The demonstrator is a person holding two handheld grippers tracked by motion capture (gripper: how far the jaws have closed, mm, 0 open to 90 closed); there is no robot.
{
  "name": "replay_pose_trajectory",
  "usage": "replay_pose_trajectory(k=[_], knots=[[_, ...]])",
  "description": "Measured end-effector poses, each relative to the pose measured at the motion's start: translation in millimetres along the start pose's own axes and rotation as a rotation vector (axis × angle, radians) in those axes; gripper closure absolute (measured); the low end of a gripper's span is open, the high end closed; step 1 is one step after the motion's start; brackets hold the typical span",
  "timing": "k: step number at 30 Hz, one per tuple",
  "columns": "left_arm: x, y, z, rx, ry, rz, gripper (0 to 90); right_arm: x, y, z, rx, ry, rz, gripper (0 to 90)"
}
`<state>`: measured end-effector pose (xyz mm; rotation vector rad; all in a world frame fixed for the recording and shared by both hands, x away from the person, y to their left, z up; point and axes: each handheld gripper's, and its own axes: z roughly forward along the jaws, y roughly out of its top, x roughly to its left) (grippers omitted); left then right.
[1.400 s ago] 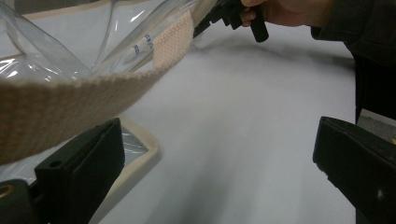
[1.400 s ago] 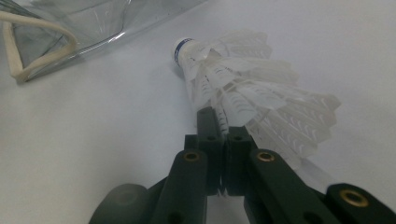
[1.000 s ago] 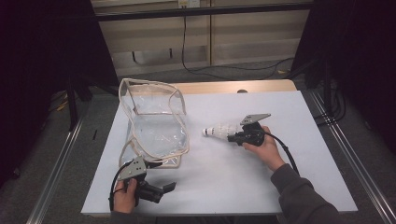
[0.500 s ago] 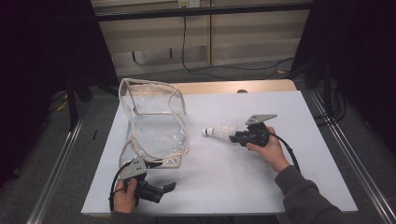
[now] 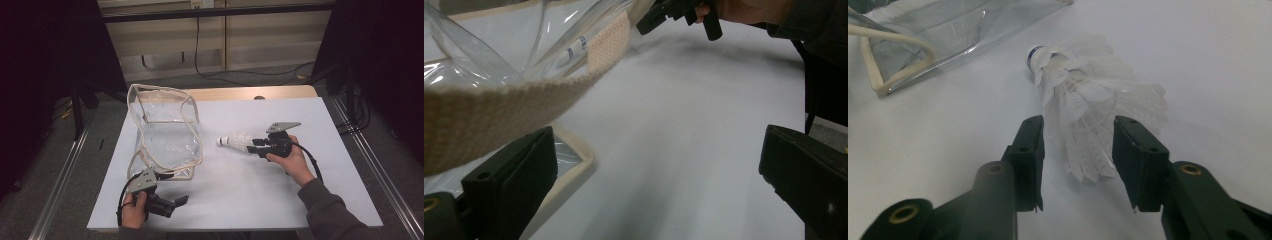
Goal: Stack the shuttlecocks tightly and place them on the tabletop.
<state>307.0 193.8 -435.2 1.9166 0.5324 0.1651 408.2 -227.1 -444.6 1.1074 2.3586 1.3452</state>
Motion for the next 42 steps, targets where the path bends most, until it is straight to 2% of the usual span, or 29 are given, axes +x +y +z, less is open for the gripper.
replay_pose_trajectory(k=[3,6,8,11,14,17,21,31,42], knots=[[0.1,0.0,0.0,0.001,-0.001,0.001,2.1,0.0,-0.5,-1.3,-0.006,0.002,-0.003,55.3],[0.1,0.0,0.0,0.001,0.000,0.002,2.1,0.4,-0.7,-2.3,-0.006,-0.003,0.004,49.3],[0.0,0.0,0.0,0.001,0.000,0.002,2.1,0.2,-1.0,-2.6,-0.009,0.001,0.008,48.7],[0.0,0.0,0.1,0.002,0.000,0.002,2.1,0.0,-0.8,-3.5,-0.010,-0.010,0.019,39.4],[0.0,0.0,0.1,0.002,0.000,0.002,2.1,-0.9,-0.9,-4.2,-0.011,-0.016,0.029,34.0],[0.1,0.0,0.1,0.003,0.000,0.003,2.1,-1.4,-1.2,-4.9,-0.015,-0.015,0.055,23.7],[0.0,0.1,0.2,0.003,0.001,0.002,2.1,-0.7,-1.8,-4.4,-0.026,-0.015,0.065,17.1],[0.1,0.2,0.1,0.004,0.001,0.003,2.1,2.7,-2.4,1.6,-0.029,-0.006,0.080,10.1],[0.1,0.1,0.2,0.004,0.001,0.003,2.1,7.6,-2.1,10.1,-0.022,0.001,0.075,7.1]])
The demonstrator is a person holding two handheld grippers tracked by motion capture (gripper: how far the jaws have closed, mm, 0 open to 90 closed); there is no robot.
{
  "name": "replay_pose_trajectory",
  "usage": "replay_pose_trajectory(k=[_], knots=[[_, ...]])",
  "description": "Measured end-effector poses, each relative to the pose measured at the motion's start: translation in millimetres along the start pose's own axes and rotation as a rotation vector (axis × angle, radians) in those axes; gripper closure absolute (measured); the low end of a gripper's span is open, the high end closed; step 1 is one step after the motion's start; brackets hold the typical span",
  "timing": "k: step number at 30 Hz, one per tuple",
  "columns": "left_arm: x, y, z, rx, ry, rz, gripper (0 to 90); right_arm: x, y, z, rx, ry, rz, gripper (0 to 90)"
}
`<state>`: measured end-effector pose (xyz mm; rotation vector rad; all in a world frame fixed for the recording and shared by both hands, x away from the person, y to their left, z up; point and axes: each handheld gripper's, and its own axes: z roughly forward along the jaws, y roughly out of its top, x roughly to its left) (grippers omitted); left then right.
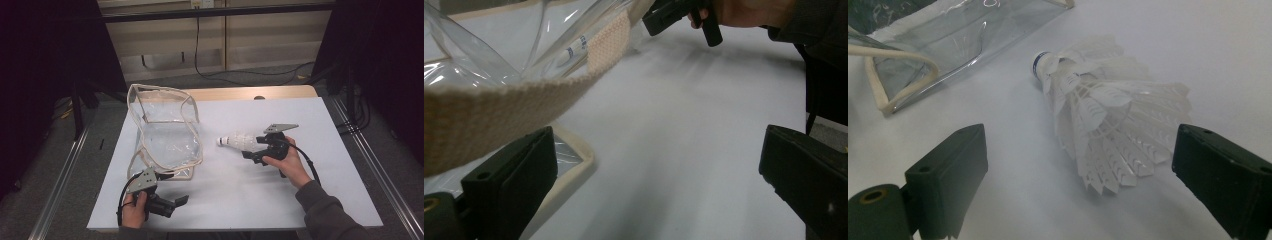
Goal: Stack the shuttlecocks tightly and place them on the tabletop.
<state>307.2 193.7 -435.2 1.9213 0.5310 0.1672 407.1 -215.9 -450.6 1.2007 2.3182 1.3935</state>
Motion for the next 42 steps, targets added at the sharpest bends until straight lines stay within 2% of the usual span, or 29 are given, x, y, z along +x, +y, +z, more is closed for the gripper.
replay_pose_trajectory(k=[7,22,37,42], knots=[[0.0,0.0,0.1,-0.002,-0.001,-0.002,2.1,3.0,0.1,5.4,0.007,0.006,-0.003,6.1],[0.3,-0.1,-0.1,-0.001,-0.002,0.001,2.1,7.0,1.1,15.2,0.012,-0.009,-0.003,13.2],[0.1,-0.2,0.1,-0.003,-0.003,-0.001,2.1,10.3,2.4,23.8,0.003,-0.022,-0.009,28.0],[0.3,-0.2,0.1,-0.003,-0.004,0.000,2.1,10.7,2.1,25.8,0.001,-0.028,0.003,32.9]])
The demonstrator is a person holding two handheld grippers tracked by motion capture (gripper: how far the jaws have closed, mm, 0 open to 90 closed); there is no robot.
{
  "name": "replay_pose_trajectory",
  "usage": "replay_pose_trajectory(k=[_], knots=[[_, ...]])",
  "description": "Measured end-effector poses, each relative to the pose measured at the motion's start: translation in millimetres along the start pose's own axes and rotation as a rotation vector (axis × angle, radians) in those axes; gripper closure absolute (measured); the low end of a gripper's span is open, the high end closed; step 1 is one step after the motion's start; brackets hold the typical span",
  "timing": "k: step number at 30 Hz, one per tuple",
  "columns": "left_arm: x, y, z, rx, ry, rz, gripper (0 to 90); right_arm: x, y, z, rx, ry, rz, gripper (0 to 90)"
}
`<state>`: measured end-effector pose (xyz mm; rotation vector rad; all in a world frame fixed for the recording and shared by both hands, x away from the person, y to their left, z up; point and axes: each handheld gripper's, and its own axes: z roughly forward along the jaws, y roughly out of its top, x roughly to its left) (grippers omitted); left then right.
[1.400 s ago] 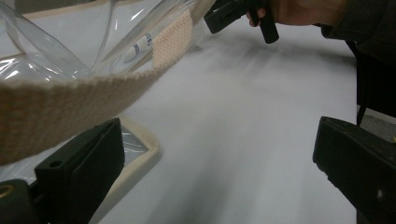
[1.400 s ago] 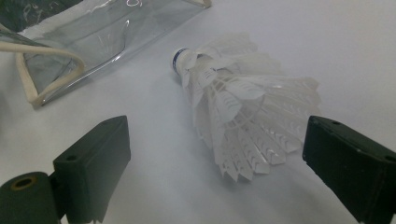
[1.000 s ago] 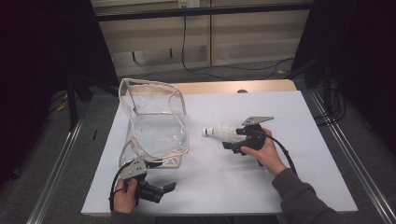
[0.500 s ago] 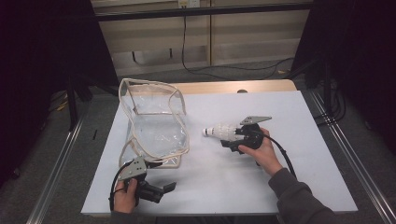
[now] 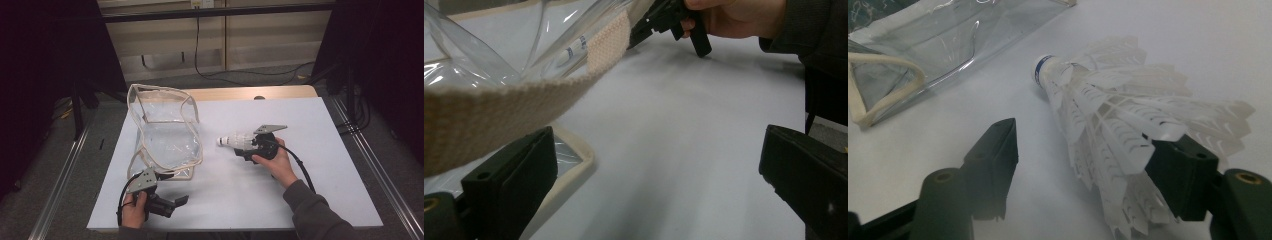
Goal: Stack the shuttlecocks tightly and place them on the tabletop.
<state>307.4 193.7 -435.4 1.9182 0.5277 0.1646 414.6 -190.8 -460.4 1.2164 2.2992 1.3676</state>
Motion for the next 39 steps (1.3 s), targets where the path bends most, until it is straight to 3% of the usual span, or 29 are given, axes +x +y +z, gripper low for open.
replay_pose_trajectory(k=[11,39], knots=[[0.3,0.0,-0.2,0.001,0.001,0.002,2.2,1.8,2.1,5.3,-0.004,-0.021,0.001,42.2],[0.5,0.0,-0.1,0.004,0.002,0.004,2.3,5.8,7.2,14.1,-0.001,-0.052,0.003,50.4]])
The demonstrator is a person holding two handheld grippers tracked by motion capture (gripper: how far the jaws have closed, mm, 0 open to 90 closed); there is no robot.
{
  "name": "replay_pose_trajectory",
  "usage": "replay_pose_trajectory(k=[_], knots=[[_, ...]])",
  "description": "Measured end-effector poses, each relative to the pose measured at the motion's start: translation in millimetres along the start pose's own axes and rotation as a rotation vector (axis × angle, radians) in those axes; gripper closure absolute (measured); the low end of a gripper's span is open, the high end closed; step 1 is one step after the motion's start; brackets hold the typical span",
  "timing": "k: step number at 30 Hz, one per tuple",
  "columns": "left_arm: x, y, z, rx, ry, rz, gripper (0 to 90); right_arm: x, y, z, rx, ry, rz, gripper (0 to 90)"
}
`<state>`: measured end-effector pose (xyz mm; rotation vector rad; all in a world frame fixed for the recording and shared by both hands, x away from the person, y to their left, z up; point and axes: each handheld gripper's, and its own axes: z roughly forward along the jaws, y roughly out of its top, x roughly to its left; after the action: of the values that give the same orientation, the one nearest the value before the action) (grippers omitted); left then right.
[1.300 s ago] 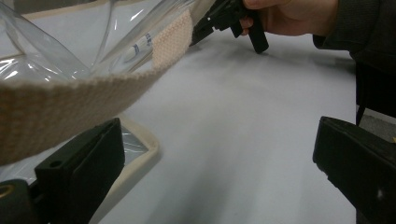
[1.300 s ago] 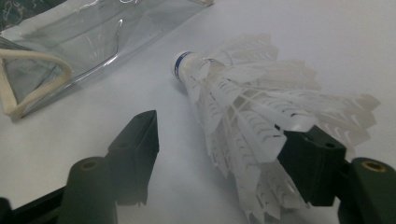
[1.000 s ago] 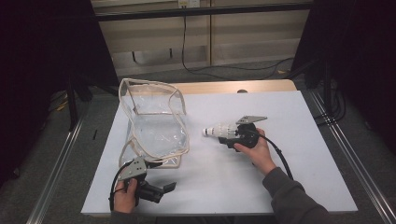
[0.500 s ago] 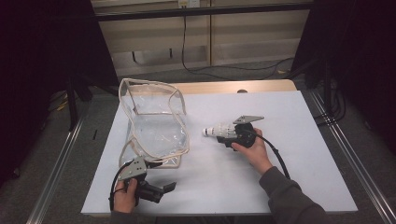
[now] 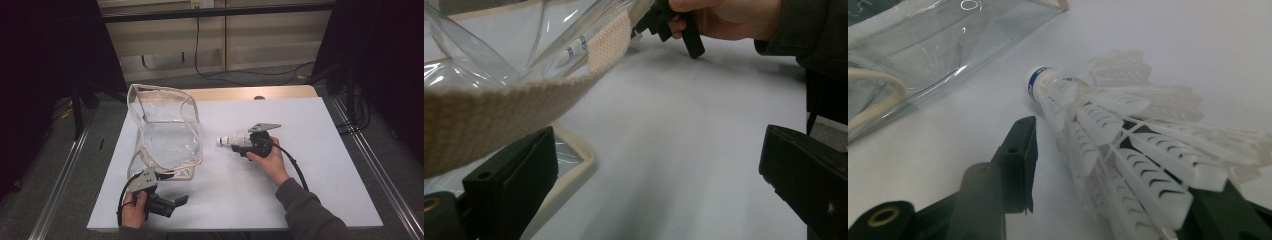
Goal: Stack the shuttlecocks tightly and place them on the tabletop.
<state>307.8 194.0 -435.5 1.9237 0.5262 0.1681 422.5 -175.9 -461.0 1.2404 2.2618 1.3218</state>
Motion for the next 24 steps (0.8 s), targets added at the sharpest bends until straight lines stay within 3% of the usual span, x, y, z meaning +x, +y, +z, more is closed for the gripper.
replay_pose_trajectory(k=[7,14,18,24], knots=[[0.2,-0.2,0.2,0.001,0.001,0.000,2.4,-0.5,2.6,1.4,0.007,-0.010,0.012,57.0],[0.0,-0.3,0.2,0.000,0.000,-0.002,2.6,-2.2,2.9,1.5,0.007,-0.010,-0.005,78.7],[0.3,-0.2,0.2,0.000,0.000,-0.001,2.6,0.0,3.9,1.2,0.021,-0.017,-0.046,82.5],[0.3,-0.2,0.2,0.000,0.000,-0.001,2.6,-0.4,4.6,-0.7,0.017,-0.012,-0.037,84.0]])
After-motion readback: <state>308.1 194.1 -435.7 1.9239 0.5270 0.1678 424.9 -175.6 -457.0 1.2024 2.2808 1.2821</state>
